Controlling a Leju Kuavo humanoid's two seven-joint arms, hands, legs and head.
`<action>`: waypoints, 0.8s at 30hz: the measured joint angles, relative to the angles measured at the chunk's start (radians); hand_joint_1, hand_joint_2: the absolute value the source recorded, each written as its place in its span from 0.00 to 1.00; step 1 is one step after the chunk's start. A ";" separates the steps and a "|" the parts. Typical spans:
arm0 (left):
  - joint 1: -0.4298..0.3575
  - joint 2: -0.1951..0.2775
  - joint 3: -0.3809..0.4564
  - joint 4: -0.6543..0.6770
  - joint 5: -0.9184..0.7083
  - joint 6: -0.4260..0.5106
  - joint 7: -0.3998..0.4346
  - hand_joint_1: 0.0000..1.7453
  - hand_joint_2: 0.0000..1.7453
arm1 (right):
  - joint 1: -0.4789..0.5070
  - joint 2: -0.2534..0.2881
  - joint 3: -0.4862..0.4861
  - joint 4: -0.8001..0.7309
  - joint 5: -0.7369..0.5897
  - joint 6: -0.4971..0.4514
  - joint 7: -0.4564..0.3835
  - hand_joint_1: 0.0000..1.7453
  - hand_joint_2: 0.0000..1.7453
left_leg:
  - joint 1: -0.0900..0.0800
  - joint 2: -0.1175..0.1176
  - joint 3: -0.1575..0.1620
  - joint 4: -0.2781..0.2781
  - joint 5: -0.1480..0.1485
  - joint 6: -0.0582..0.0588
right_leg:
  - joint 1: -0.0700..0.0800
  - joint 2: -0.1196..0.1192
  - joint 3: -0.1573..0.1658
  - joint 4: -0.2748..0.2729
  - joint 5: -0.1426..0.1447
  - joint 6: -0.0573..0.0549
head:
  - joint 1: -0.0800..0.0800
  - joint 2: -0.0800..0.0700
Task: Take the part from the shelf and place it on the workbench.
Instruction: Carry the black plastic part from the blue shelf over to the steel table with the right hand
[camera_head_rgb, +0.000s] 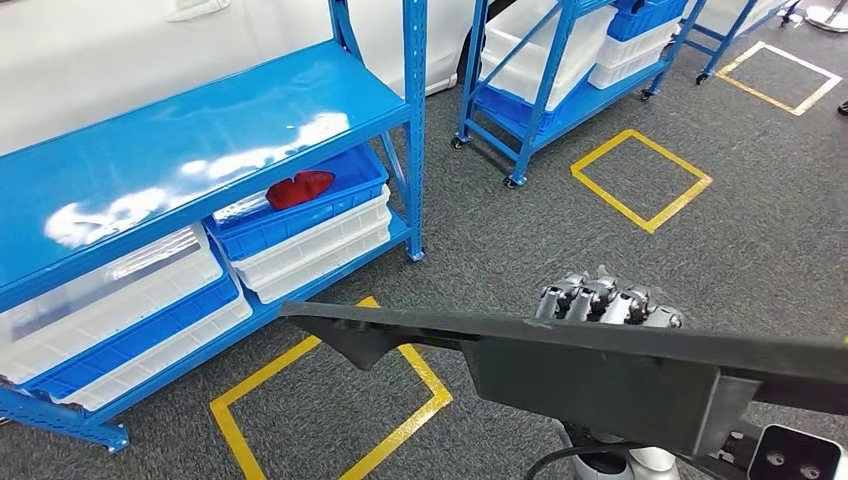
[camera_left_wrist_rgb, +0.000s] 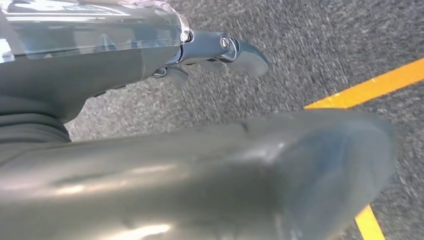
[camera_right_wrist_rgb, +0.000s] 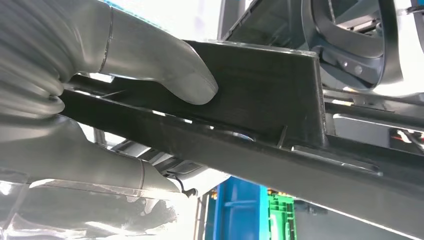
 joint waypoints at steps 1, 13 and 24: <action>-0.001 0.002 0.000 0.000 -0.001 0.001 0.006 0.00 0.00 | 0.003 0.000 -0.001 -0.002 0.000 0.002 0.000 1.00 1.00 | 0.001 0.010 0.002 -0.005 0.003 0.006 | 0.001 -0.013 -0.004 0.006 -0.004 0.006 | 0.000 0.000; 0.007 0.027 0.010 -0.010 0.011 0.022 0.032 0.00 0.00 | 0.025 0.017 -0.041 0.007 -0.001 0.061 0.000 1.00 1.00 | -0.004 0.139 0.023 -0.014 -0.011 -0.003 | 0.009 -0.198 0.008 -0.009 -0.006 -0.001 | 0.000 0.000; 0.007 0.029 0.017 -0.010 0.013 0.024 0.038 0.00 0.00 | 0.042 0.029 -0.058 0.005 0.003 0.067 0.000 1.00 1.00 | -0.001 0.101 -0.008 0.082 -0.076 -0.026 | 0.000 -0.133 0.021 -0.033 0.007 -0.030 | 0.000 0.000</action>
